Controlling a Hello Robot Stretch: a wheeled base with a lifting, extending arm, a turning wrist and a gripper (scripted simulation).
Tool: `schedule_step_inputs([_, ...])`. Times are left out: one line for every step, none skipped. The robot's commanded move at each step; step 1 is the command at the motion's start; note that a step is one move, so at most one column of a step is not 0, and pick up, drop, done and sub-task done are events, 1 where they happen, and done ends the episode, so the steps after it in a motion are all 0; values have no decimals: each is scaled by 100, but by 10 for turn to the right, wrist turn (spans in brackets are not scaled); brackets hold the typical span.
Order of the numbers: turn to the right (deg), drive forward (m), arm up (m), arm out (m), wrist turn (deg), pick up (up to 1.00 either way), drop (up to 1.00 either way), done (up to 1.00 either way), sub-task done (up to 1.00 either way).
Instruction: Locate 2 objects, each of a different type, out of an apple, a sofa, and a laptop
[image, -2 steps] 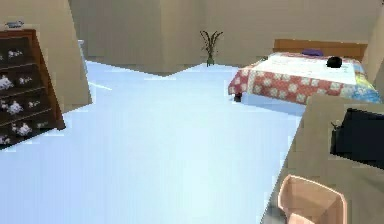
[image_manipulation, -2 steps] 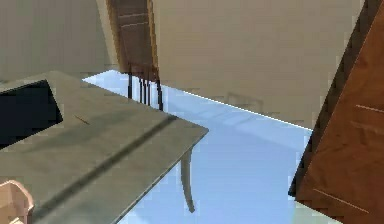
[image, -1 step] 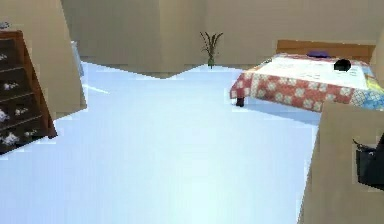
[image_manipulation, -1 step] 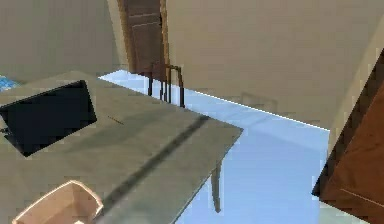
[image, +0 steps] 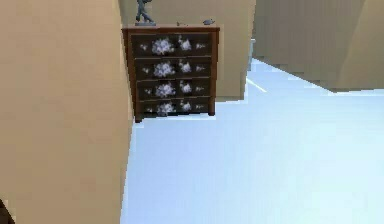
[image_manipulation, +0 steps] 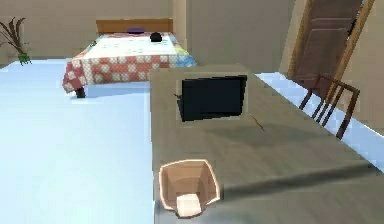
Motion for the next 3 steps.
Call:
schedule_step_inputs([-90, 0, 0, 0, 0, 0, 0, 0, 0])
schedule_step_inputs([0, 30, 0, 0, 0, 0, 0, 0, 0])
schedule_step_inputs([450, 0, 0, 0, 0, 0, 0, 0, 0])
